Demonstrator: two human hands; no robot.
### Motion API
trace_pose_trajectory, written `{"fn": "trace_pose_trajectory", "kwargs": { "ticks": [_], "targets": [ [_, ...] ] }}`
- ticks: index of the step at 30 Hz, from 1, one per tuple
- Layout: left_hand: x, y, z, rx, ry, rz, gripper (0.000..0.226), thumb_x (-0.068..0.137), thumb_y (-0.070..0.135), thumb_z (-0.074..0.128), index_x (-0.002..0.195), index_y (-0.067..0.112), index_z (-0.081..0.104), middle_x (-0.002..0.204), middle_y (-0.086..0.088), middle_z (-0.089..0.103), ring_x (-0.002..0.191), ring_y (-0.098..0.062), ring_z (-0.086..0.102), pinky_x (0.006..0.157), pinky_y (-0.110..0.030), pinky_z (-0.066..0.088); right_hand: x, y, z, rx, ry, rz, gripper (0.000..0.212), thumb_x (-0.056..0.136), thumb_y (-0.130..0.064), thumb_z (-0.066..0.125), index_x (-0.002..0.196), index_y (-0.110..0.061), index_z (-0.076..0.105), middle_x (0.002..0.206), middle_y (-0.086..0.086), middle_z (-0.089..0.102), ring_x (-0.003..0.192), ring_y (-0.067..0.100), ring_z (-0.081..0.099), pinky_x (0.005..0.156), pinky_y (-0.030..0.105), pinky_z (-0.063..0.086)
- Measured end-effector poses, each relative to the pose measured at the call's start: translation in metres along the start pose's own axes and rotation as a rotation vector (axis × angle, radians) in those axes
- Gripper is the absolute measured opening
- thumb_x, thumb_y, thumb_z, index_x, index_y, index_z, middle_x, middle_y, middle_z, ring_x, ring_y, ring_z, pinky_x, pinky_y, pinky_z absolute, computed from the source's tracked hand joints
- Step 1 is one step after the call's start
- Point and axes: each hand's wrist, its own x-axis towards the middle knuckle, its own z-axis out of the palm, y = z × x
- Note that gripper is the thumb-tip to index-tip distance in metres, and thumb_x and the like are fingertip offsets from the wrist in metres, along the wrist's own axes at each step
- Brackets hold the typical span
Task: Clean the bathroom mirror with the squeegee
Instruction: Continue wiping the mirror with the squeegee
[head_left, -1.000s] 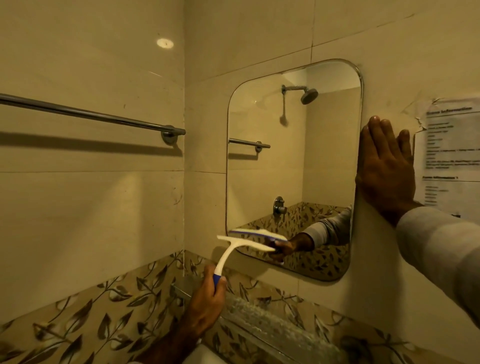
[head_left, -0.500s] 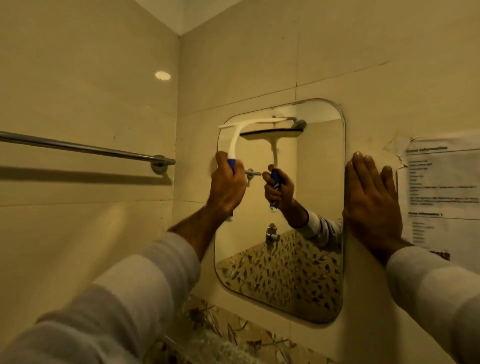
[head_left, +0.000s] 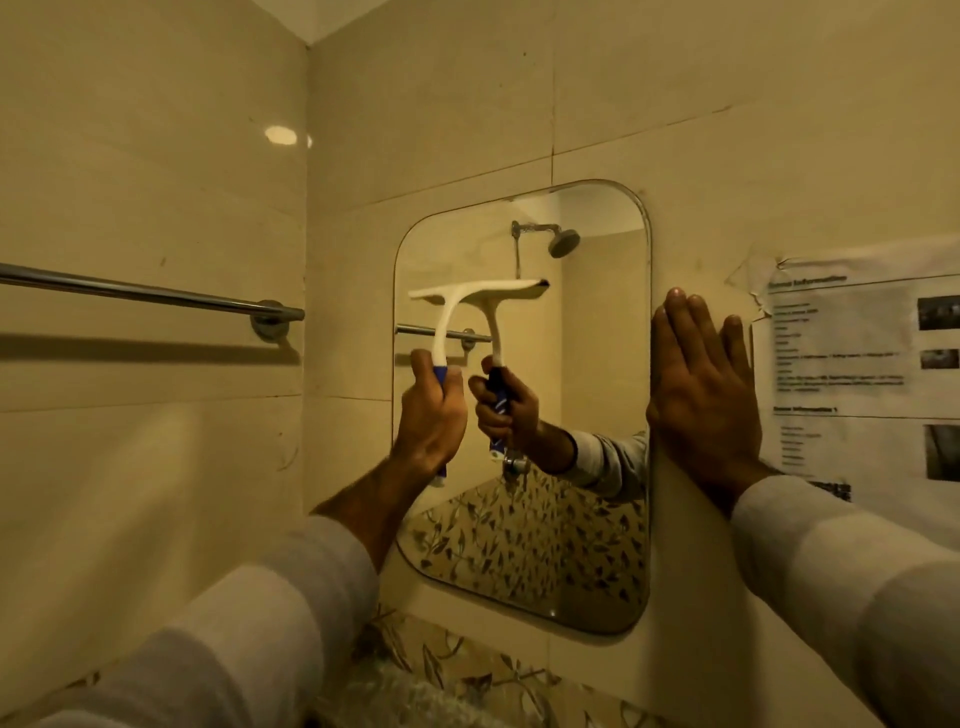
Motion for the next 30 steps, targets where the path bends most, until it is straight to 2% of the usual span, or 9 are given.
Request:
{"fn": "trace_pose_trajectory", "kwargs": {
  "ticks": [4, 7, 12, 14, 17, 19, 21, 26, 30],
  "targets": [
    [-0.053, -0.027, -0.005, 0.030, -0.100, -0.011, 0.021, 0.103, 0.030, 0.042, 0.119, 0.019, 0.034, 0.062, -0.001, 0.050, 0.039, -0.004, 0.047, 0.039, -0.017, 0.040, 0.000, -0.001, -0.003, -0.010, -0.029, 0.000, 0.082, 0.081, -0.006, 0.064, 0.153, -0.001, 0.025, 0.162, 0.018, 0.018, 0.152, 0.033, 0.011, 0.124, 0.053, 0.010],
    [-0.079, -0.032, -0.013, 0.015, -0.137, -0.021, 0.017, 0.103, 0.029, 0.043, 0.116, 0.021, 0.035, 0.071, -0.005, 0.055, 0.046, -0.008, 0.055, 0.042, -0.017, 0.046, 0.001, 0.000, -0.005, -0.021, -0.048, 0.004, 0.082, 0.082, -0.008, 0.064, 0.154, -0.002, 0.024, 0.163, 0.017, 0.018, 0.152, 0.032, 0.010, 0.124, 0.052, 0.009],
    [-0.053, 0.011, -0.010, -0.099, -0.038, 0.009, 0.011, 0.103, 0.030, 0.042, 0.110, 0.023, 0.037, 0.064, -0.002, 0.048, 0.043, -0.007, 0.046, 0.041, -0.022, 0.042, 0.001, -0.001, -0.004, -0.017, -0.043, 0.006, 0.083, 0.080, -0.007, 0.062, 0.154, -0.001, 0.025, 0.163, 0.017, 0.017, 0.152, 0.031, 0.010, 0.124, 0.052, 0.009],
    [-0.027, 0.040, -0.003, -0.113, 0.016, 0.058, 0.013, 0.104, 0.032, 0.041, 0.111, 0.022, 0.036, 0.065, 0.000, 0.048, 0.044, -0.006, 0.046, 0.040, -0.019, 0.041, 0.001, -0.001, -0.003, -0.024, -0.043, 0.007, 0.082, 0.081, -0.007, 0.061, 0.154, -0.002, 0.024, 0.163, 0.016, 0.016, 0.153, 0.030, 0.008, 0.124, 0.051, 0.008],
    [0.008, 0.083, 0.015, -0.143, 0.050, 0.115, 0.014, 0.104, 0.033, 0.040, 0.111, 0.025, 0.032, 0.070, 0.001, 0.052, 0.046, -0.005, 0.053, 0.038, -0.012, 0.042, 0.000, -0.001, -0.001, -0.032, -0.034, 0.013, 0.071, 0.090, -0.009, 0.051, 0.155, -0.003, 0.023, 0.164, 0.015, 0.014, 0.153, 0.030, 0.008, 0.125, 0.050, 0.008],
    [0.024, 0.102, 0.027, -0.176, 0.052, 0.111, 0.015, 0.104, 0.033, 0.040, 0.110, 0.025, 0.030, 0.069, 0.003, 0.052, 0.043, 0.003, 0.055, 0.036, -0.008, 0.039, 0.000, -0.001, -0.002, -0.036, -0.040, 0.015, 0.061, 0.096, -0.019, 0.034, 0.155, -0.004, 0.023, 0.164, 0.015, 0.014, 0.153, 0.030, 0.008, 0.125, 0.050, 0.008],
    [0.033, 0.111, 0.037, -0.190, 0.041, 0.078, 0.017, 0.104, 0.033, 0.040, 0.113, 0.023, 0.030, 0.071, 0.003, 0.052, 0.043, 0.010, 0.056, 0.034, -0.006, 0.037, 0.001, -0.002, -0.003, -0.023, -0.045, 0.014, 0.063, 0.097, -0.029, 0.020, 0.155, -0.004, 0.023, 0.163, 0.015, 0.015, 0.153, 0.031, 0.010, 0.124, 0.050, 0.009],
    [0.011, 0.092, 0.046, -0.192, -0.025, 0.075, 0.015, 0.104, 0.031, 0.040, 0.111, 0.026, 0.027, 0.073, 0.002, 0.056, 0.046, 0.008, 0.061, 0.035, -0.007, 0.039, 0.000, -0.001, -0.001, -0.023, -0.031, 0.011, 0.071, 0.090, -0.008, 0.050, 0.155, -0.003, 0.023, 0.164, 0.015, 0.014, 0.153, 0.030, 0.008, 0.125, 0.050, 0.008],
    [-0.040, 0.048, 0.041, -0.169, -0.105, 0.103, 0.017, 0.103, 0.027, 0.043, 0.113, 0.028, 0.029, 0.074, 0.006, 0.060, 0.056, 0.007, 0.065, 0.041, -0.007, 0.044, 0.000, -0.001, -0.001, -0.026, -0.037, 0.005, 0.073, 0.089, -0.005, 0.051, 0.155, -0.003, 0.020, 0.164, 0.015, 0.012, 0.153, 0.030, 0.005, 0.125, 0.050, 0.007]
  ]
}}
